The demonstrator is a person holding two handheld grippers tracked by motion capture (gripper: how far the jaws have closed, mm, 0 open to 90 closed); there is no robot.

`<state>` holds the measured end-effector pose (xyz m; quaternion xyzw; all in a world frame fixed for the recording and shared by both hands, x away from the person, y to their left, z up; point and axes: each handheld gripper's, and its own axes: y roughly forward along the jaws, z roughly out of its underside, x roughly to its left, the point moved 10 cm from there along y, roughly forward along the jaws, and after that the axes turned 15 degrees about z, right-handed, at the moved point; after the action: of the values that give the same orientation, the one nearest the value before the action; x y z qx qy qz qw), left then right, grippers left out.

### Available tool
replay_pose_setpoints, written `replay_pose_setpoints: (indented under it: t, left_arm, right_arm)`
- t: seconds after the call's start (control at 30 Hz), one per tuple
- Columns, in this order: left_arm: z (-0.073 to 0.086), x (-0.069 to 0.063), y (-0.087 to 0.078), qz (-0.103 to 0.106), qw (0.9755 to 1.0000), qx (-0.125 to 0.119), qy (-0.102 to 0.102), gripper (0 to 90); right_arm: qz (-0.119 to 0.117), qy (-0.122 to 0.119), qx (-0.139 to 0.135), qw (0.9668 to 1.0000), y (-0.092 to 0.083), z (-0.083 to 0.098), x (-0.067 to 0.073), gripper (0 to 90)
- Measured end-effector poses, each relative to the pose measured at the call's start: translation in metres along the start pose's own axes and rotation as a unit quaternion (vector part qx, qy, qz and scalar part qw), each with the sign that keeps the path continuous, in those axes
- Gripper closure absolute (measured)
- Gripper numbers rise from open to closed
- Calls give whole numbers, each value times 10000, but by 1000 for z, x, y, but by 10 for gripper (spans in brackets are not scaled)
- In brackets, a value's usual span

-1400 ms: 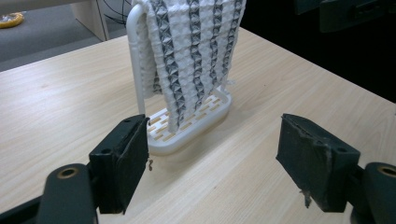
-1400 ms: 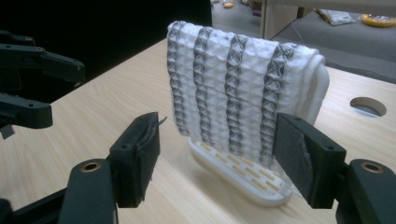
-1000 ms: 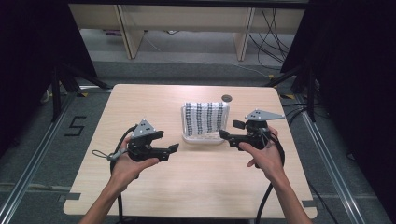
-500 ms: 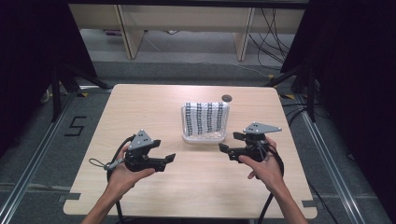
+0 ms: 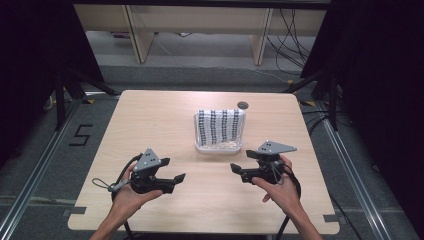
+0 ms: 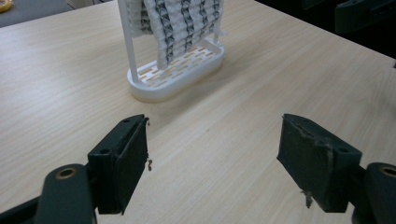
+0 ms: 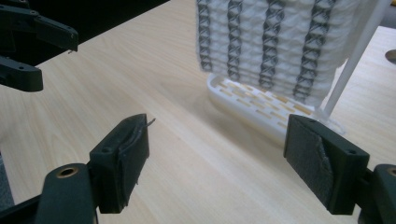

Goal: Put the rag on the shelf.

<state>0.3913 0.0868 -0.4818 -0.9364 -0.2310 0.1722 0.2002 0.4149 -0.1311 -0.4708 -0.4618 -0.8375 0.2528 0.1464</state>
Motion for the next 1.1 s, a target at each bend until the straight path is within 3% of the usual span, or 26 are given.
replay_pose_setpoints:
  t: [0.2,0.23,0.37,0.43,0.47,0.5,0.63,0.77,0.8,0.87,1.0,1.07,1.1]
  left_arm:
    - [10,-4,-1,45,10000,32,22,230]
    - [11,-4,-1,62,10000,41,45,230]
    - [15,-5,1,53,10000,2,37,230]
    - [21,-7,3,50,10000,31,24,230]
    - [23,-8,3,54,10000,61,37,230]
    - [25,-9,3,54,9999,101,13,230]
    - [32,-13,3,93,9999,106,51,230]
    - [42,-16,2,84,9998,183,25,229]
    - [42,-16,2,84,9998,183,25,230]
    - [45,-17,1,49,9997,222,-17,230]
    - [54,-20,3,63,9997,248,-16,230]
    - [62,-22,1,26,9992,397,36,229]
    - [64,-22,1,9,9990,439,118,229]
  right_arm:
    - [-17,-86,-14,10000,1,13,6,242]
    - [-44,-9,85,10000,-1,17,8,242]
    - [10,-169,37,9998,-1,29,6,244]
    - [37,-166,150,9997,-2,39,8,244]
    - [-8,-52,254,9997,-3,41,11,244]
    - [-23,-140,241,9996,-3,44,9,244]
    - [-95,-86,247,9996,-5,51,11,241]
    - [26,-191,309,9993,-7,58,7,242]
    - [-12,-86,373,9993,-8,61,10,241]
    - [36,-183,286,9994,-6,62,7,241]
    - [12,-72,570,9984,-10,74,11,239]
    - [-41,-276,516,9983,-9,79,9,230]
    - [11,-230,617,9978,-10,82,8,225]
